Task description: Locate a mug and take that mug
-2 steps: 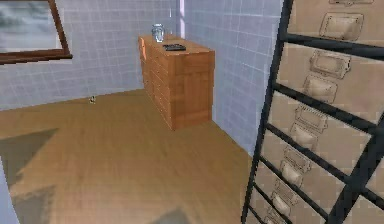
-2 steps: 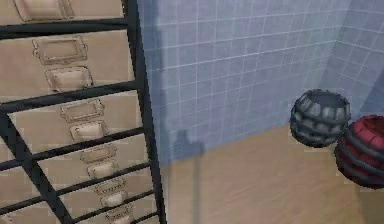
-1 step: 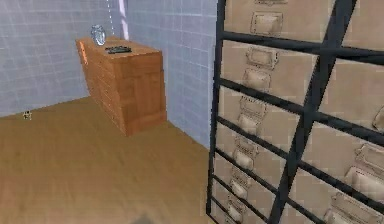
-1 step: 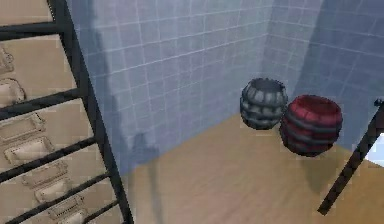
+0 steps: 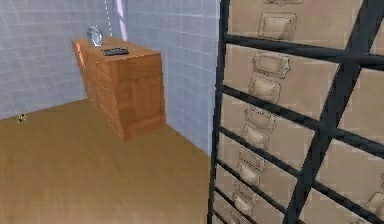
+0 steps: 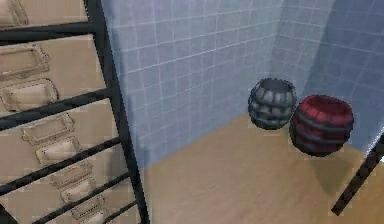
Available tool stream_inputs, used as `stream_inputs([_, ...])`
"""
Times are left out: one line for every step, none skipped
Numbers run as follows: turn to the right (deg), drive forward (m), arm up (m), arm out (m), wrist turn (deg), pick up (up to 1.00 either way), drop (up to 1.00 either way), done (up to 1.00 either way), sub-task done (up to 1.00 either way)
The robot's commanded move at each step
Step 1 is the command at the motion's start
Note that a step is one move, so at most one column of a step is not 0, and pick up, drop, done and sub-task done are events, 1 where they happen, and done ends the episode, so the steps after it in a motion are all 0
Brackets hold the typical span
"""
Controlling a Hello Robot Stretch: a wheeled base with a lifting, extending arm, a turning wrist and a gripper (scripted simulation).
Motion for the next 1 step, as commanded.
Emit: stream_inputs([-36.0, 0.0, 0.0, 0.0, 0.0, 0.0, 0.0, 0.0, 0.0])
